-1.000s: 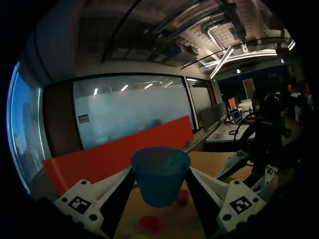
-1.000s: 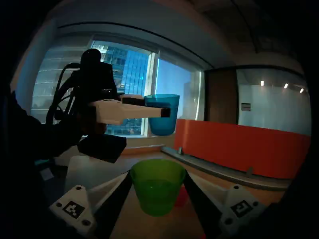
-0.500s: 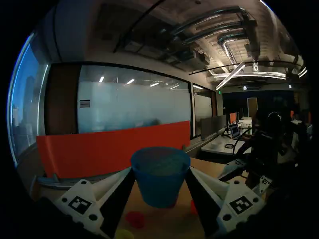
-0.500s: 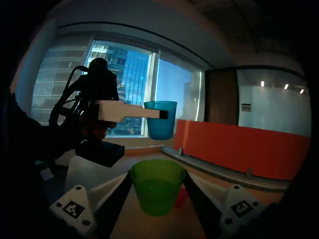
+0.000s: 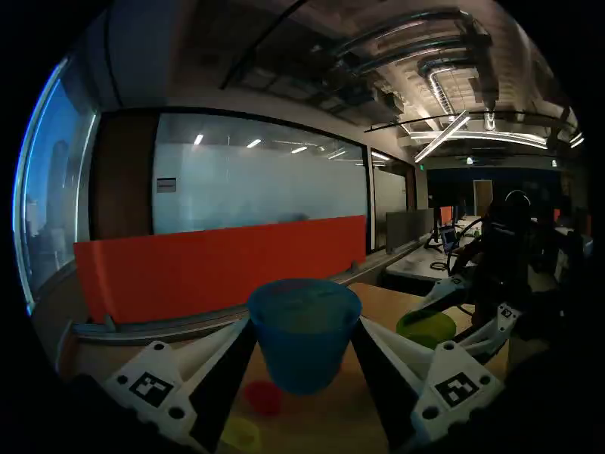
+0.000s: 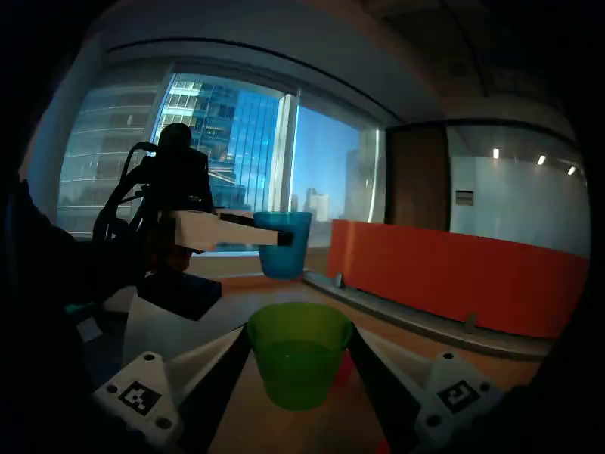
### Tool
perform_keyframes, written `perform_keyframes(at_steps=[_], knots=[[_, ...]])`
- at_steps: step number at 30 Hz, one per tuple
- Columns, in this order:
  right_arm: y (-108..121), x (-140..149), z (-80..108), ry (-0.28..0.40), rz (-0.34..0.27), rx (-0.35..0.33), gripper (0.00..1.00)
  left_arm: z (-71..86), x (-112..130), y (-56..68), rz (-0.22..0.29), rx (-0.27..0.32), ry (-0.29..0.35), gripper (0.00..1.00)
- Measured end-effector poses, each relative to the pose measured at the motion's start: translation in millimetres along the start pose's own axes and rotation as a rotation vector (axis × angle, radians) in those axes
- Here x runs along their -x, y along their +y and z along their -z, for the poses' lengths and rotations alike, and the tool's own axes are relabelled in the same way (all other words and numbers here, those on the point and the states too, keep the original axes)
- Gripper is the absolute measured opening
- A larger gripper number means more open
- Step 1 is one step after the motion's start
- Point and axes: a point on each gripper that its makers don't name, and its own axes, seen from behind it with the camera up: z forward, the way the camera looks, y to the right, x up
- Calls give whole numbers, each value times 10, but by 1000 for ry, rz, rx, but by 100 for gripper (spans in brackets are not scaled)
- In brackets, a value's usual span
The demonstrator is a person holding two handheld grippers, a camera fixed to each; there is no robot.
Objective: Pour water
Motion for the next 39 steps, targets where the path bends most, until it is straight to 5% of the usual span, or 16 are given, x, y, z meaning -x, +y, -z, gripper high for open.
perform_keyframes(at_steps=[23, 39], knots=[[181, 251, 100, -56, -7, 35, 91, 147, 805, 8, 31, 13, -96, 84], [207, 589, 77, -136, -20, 4, 91, 128, 1325, 50, -12, 44, -224, 84]])
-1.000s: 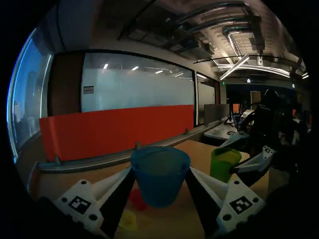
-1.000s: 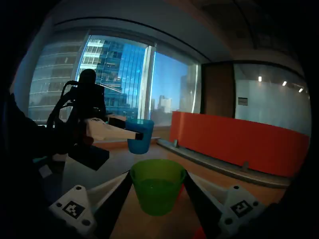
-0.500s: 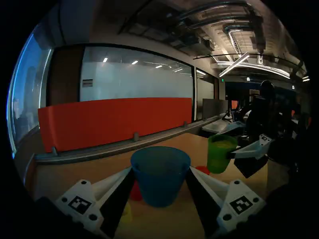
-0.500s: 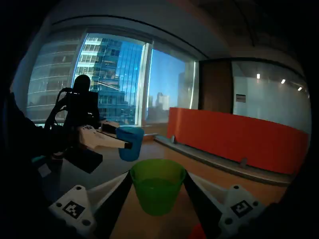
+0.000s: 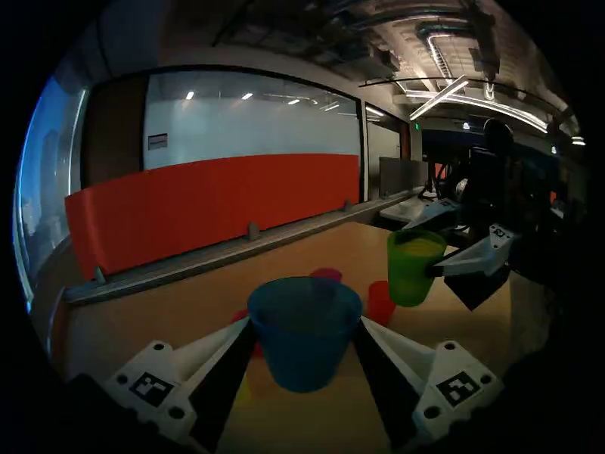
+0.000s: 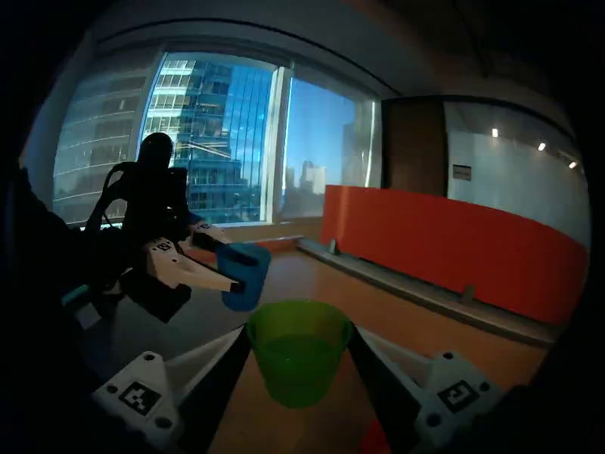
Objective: Pour water
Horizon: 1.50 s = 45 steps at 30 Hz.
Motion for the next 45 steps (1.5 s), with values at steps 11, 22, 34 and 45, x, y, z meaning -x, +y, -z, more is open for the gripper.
perform_keyframes(at_steps=[11, 22, 34, 45], knots=[[8, 287, -62, -82, -1, -24, 92, -132, 299, 96, -54, 31, -99, 84], [20, 523, -142, -154, -9, -47, 92, -217, 634, 126, -110, 51, -192, 84], [47, 791, -245, -227, -13, -63, 92, -341, 1015, 169, -188, 94, -313, 85], [80, 1019, -324, -280, -18, -76, 92, -484, 1302, 163, -203, 121, -400, 85]])
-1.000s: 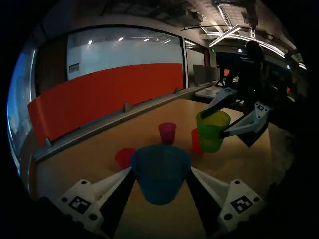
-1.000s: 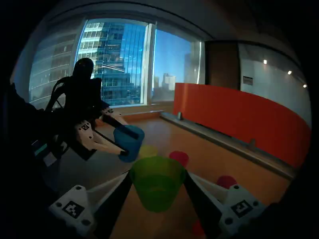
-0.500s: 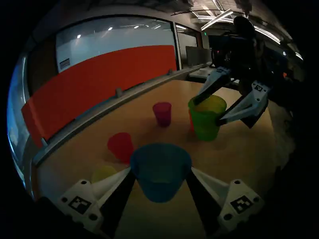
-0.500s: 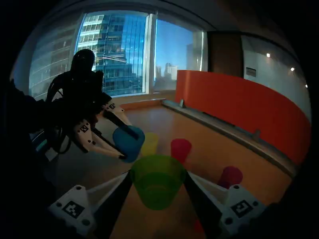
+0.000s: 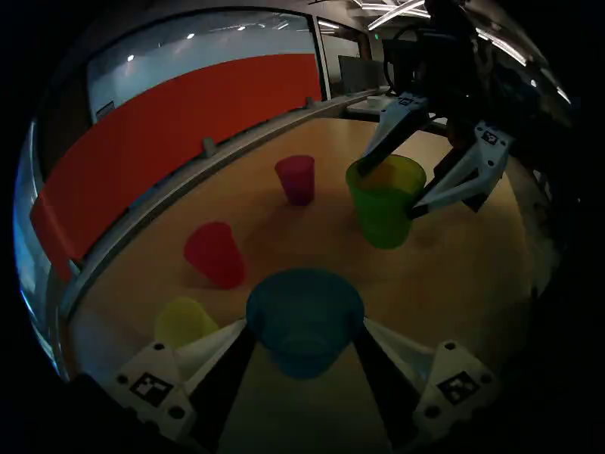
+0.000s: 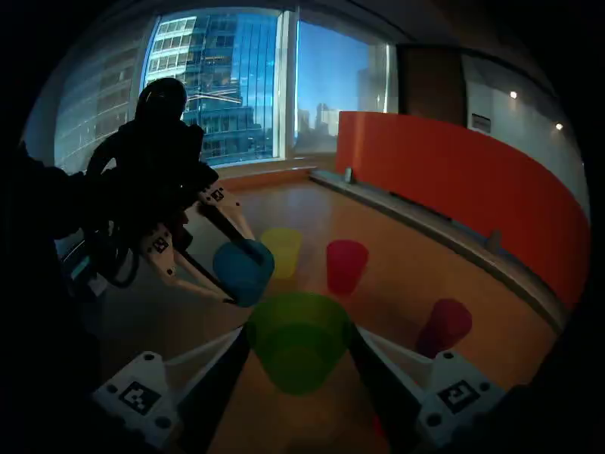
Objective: Pour water
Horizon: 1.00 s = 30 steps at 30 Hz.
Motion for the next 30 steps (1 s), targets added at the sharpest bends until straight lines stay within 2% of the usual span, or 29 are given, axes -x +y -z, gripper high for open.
perform_keyframes(at_steps=[17, 30], knots=[[68, 182, -132, -32, -14, -4, 92, -224, 97, 42, 42, 34, -12, 85], [97, 293, -213, -51, -24, -2, 92, -313, 184, 53, 58, 48, -20, 84]])
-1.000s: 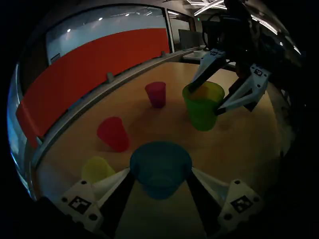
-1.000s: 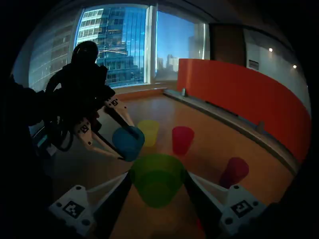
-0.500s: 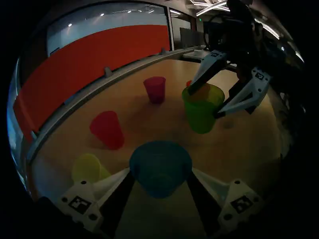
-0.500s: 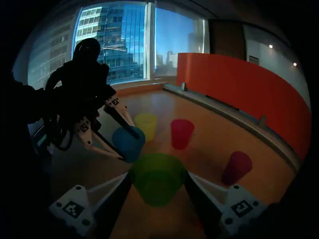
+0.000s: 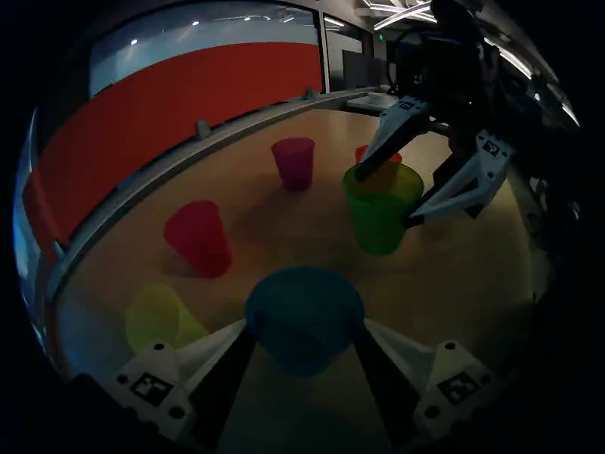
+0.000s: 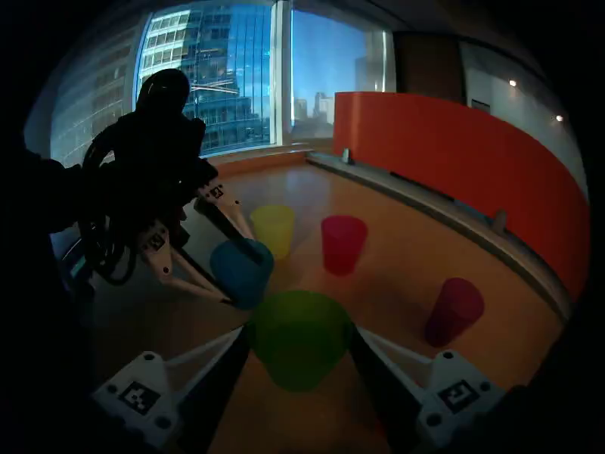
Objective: Pour water
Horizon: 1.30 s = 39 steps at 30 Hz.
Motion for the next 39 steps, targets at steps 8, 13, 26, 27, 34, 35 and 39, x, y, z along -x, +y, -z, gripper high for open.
perform_keyframes(at_steps=[8, 13, 26, 27, 34, 35, 39], knots=[[-5, 24, -22, -5, -3, -1, 92, -14, 50, -5, 20, 2, 2, 85], [3, 72, -40, -16, 1, 4, 92, 8, 83, -9, 25, 5, 0, 85], [-36, 143, -98, -34, 17, 5, 92, 43, 162, -34, 63, 24, -11, 85], [-38, 145, -103, -35, 17, 5, 92, 43, 166, -36, 66, 24, -12, 85], [-50, 153, -124, -37, 18, 4, 92, 19, 238, -50, 87, 30, -36, 85], [-52, 153, -126, -37, 18, 3, 92, 12, 249, -50, 89, 31, -40, 85], [-51, 165, -141, -37, 16, 3, 92, 13, 281, -61, 96, 28, -45, 85]])
